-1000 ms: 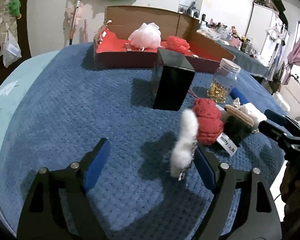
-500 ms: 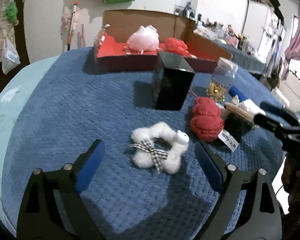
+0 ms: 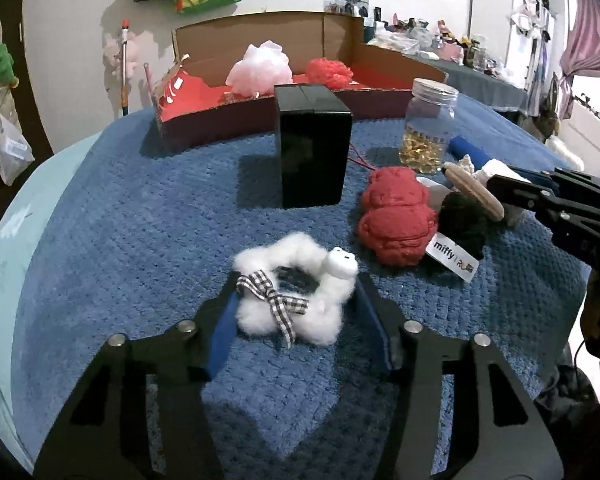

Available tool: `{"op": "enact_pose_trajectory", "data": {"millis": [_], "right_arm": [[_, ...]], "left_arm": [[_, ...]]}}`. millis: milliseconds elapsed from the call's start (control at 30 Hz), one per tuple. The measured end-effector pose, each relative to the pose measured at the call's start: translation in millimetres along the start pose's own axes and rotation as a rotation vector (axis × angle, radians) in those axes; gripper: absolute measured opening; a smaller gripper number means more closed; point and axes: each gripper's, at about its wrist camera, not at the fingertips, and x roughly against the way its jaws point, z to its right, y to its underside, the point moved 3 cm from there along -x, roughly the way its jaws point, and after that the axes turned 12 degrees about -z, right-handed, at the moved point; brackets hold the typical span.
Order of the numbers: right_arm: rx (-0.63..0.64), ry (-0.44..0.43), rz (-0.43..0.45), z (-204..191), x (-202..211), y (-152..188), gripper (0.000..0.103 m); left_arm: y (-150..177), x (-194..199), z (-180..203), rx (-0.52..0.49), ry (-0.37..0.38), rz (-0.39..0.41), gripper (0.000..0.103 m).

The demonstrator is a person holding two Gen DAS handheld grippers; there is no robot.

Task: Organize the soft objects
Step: 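Grasp the white fluffy bow tie with the left tool while the right tool grasps the white sock, then carry the bow tie and sock into the red box and open both tools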

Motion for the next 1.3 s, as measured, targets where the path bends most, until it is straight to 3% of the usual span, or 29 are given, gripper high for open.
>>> {"op": "enact_pose_trajectory", "data": {"millis": [500,767,900,1100,1300], "right_arm": [[-0.056,-0.018,0.006,15.4,12.1,1.6,0.020],[-0.076,0.037,-0.040,42.5,10.0,-9.5,0.020],[-0.056,0.073,-0.083,58.1,1.2,-20.3,0.020],[0.002,0.066,-0.159,79.5,-20.3,-42.6,0.020],[0.021,-0.037,-0.215,91.5,-37.3,-72.3,0.020]], "left_arm": [[-2.1,13.2,-11.1,0.048,0.028,0.006,0.050],[-17.5,14.0,-37.4,0.060,-0.002,-0.051,0.050],[-34.1,3.4,-51.6,0.037,-0.022,-0.091,0.050],[-66.4,-13.3,-66.2,-0.019,0.020,-0.146,0.050],[-101.1,-18.5,-79.2,-0.050,0.079,-0.143,0.050]]}}
